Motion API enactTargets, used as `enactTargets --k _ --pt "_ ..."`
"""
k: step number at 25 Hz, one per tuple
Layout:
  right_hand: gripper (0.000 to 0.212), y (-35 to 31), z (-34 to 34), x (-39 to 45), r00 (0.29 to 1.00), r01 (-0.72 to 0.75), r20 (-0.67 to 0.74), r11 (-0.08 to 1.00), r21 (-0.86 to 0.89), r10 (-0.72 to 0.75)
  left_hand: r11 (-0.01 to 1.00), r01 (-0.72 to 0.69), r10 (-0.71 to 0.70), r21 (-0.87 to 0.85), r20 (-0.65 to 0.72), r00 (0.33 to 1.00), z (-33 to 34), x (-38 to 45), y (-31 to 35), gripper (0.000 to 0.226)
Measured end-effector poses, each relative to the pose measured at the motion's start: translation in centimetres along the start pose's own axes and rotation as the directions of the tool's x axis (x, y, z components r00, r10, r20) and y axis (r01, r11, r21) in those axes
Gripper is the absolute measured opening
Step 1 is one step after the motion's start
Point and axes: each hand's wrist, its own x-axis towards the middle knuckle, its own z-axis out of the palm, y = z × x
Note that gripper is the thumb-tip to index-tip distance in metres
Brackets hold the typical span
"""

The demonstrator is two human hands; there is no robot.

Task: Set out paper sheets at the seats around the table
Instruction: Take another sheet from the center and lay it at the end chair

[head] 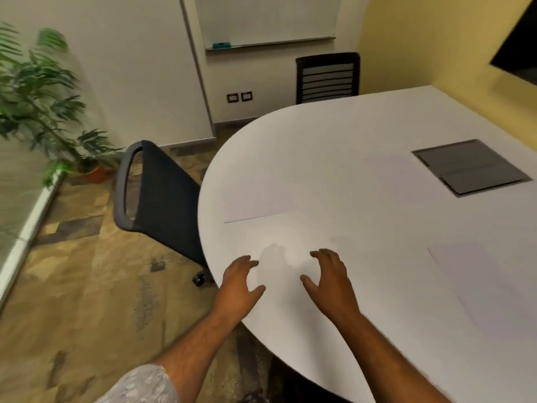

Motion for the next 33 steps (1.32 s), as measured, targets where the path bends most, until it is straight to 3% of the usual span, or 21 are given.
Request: enactTargets --k 6,12,18,21,25,30,33 --pt "0.061 -6.1 2.7 5.5 0.988 0.127 0.077 0.987 0.097 -0.134 0.99 0.122 -0.136 -0.076 -0.232 0.963 -7.5 0.6 -1.8 0.063" --pt "0.066 -14.5 5.3 8.3 0.964 0.229 0.114 0.969 0.091 -0.238 0.975 0.143 -0.191 -0.17 -0.31 0.931 -12.0 1.3 -4.2 0.063" --pt "0.064 -21.9 8.7 9.9 0.969 0.228 0.064 0.964 0.135 -0.238 0.977 -0.031 -0.02 -0.209 -0.234 0.972 -17.9 5.1 -7.3 0.062" --pt "0.066 -26.3 11.4 10.4 0.988 0.144 0.022 0.971 0.191 -0.151 0.977 -0.147 0.137 -0.154 -0.072 0.988 -23.0 7.8 -9.5 0.065" --pt "0.071 -31.4 14.7 11.1 0.999 0.039 -0.021 0.97 0.24 -0.035 0.955 -0.292 0.294 -0.041 0.04 0.955 -30.2 12.6 -12.0 0.067" --pt "0.067 -35.8 17.2 12.9 0.996 -0.033 -0.075 0.978 0.205 0.049 0.929 -0.368 0.359 0.027 0.159 0.92 -34.3 18.7 -14.2 0.067" --pt "0.068 -36.7 17.8 15.0 0.996 -0.057 -0.051 0.979 0.194 0.068 0.919 -0.392 0.384 0.027 0.159 0.91 -35.1 23.0 -14.7 0.067"
